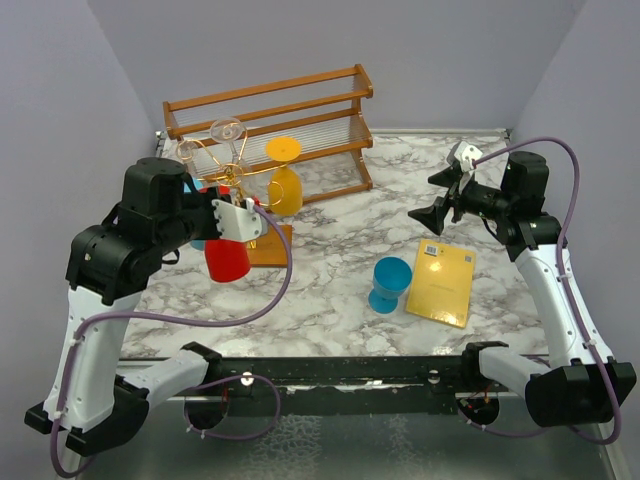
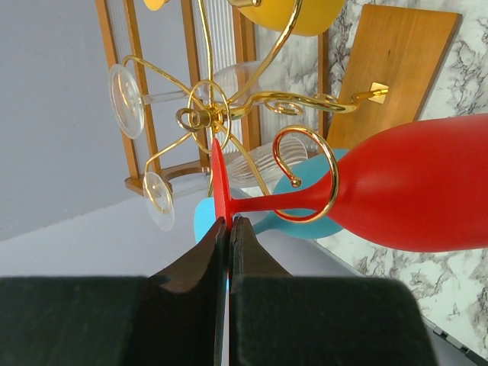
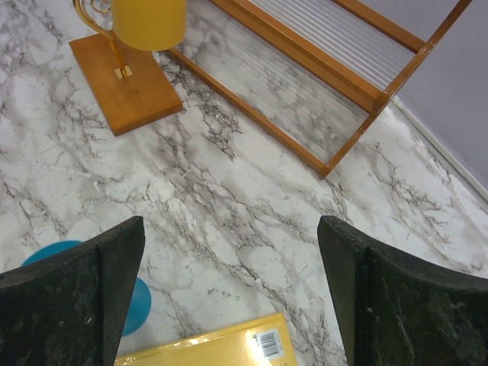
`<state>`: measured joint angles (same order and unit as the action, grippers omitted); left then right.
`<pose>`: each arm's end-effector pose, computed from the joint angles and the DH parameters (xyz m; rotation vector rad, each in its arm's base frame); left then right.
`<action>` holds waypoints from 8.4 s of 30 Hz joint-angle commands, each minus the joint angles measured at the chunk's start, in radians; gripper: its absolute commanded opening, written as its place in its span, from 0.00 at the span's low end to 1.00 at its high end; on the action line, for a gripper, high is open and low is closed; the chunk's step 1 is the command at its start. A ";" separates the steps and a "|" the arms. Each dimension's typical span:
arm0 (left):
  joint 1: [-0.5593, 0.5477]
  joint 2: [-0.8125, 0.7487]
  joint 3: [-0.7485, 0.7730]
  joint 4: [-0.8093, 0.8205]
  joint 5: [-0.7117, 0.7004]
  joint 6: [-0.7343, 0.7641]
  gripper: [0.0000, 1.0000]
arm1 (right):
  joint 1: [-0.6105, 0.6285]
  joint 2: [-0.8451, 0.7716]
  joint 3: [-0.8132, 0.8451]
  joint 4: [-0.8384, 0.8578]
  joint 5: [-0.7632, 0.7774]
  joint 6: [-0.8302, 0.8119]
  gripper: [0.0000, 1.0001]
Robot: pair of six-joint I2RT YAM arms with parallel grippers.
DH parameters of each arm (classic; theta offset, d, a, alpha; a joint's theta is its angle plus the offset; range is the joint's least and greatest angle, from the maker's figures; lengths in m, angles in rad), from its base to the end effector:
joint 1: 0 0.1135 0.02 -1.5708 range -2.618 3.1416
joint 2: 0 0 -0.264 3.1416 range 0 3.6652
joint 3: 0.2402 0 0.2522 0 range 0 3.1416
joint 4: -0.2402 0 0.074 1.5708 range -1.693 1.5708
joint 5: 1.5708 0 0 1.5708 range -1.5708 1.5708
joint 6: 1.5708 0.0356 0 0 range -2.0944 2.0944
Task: Place the wine glass upside down on the wine glass rack
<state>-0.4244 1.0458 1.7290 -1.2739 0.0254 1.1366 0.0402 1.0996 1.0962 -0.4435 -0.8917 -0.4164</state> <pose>0.1188 -0.0547 0.4821 1.5489 1.5431 0.3806 0.2309 0.0370 0.3663 -0.9426 1.6438 0.6383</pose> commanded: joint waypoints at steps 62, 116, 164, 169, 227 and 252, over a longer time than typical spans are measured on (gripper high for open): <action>0.006 0.010 -0.037 -0.045 0.257 0.032 0.17 | 0.004 0.005 -0.018 0.033 0.014 -0.025 0.95; 0.006 -0.053 -0.056 0.231 0.338 -0.365 0.79 | 0.021 0.086 0.144 -0.191 -0.014 -0.110 0.95; 0.018 -0.030 -0.102 0.486 -0.010 -0.566 0.99 | 0.553 0.303 0.219 -0.614 0.467 -0.285 0.01; 0.019 -0.012 -0.114 0.510 0.007 -0.576 0.99 | 0.553 0.244 0.292 -0.521 0.436 -0.328 0.01; 0.058 0.332 -0.125 1.103 0.628 -1.694 0.31 | 0.552 0.119 0.591 0.029 0.584 0.146 0.01; 0.068 0.257 -0.042 0.975 0.441 -1.443 0.00 | 0.552 0.056 0.500 -0.016 0.521 0.024 0.87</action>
<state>-0.3660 1.3613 1.6268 -0.2741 0.5510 -0.4026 0.5880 1.2057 1.6135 -0.4278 -0.3485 -0.3454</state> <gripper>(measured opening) 0.020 0.818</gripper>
